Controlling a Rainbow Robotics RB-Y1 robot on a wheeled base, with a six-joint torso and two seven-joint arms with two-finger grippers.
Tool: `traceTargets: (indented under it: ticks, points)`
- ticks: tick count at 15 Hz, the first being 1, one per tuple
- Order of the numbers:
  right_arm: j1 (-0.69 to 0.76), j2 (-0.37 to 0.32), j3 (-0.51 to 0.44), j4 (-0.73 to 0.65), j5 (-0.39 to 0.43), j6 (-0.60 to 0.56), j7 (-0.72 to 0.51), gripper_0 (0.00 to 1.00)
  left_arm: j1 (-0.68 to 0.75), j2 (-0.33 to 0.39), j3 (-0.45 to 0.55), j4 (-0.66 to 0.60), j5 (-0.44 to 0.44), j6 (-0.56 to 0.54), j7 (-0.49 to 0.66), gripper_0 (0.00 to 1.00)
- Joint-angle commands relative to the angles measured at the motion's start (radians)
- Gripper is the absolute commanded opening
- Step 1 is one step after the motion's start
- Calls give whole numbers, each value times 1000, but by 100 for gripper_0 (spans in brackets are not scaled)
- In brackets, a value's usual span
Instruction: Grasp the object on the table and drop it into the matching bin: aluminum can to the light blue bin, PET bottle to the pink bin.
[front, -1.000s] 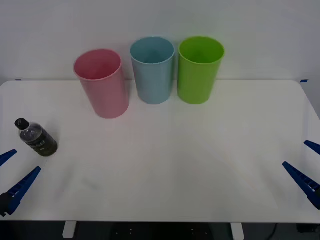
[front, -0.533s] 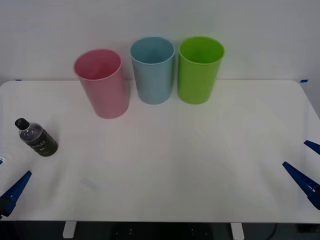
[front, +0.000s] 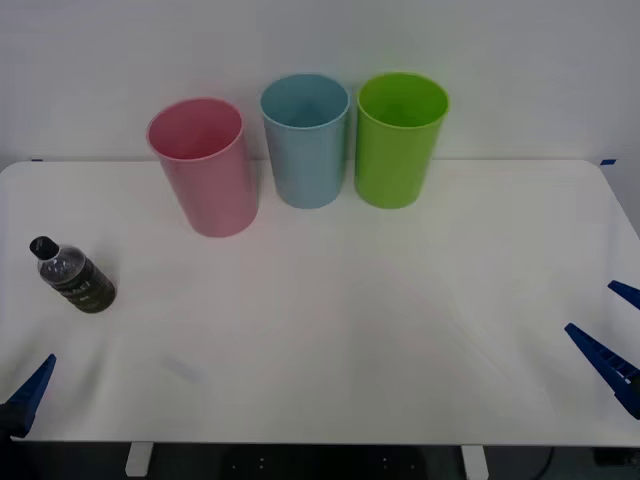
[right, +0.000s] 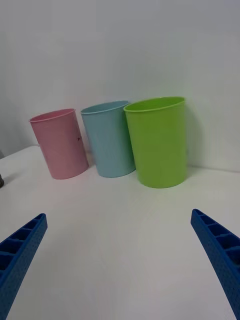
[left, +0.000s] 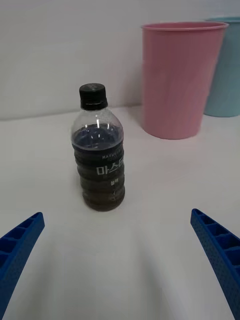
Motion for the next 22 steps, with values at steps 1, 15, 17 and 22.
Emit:
traceTargets:
  ticks: [1,15,17,22]
  points:
    - [0,0,0,0,0,0,0,100,-7,1,-30,3,17,65,2,100]
    - [0,0,0,0,0,0,0,100,-277,-1,-61,279,19,83,-15,100]
    - [0,0,0,0,0,0,0,100,-308,-1,-70,307,19,85,-20,100]
    - [0,0,0,0,0,0,0,100,-399,1,-62,390,-17,85,-26,100]
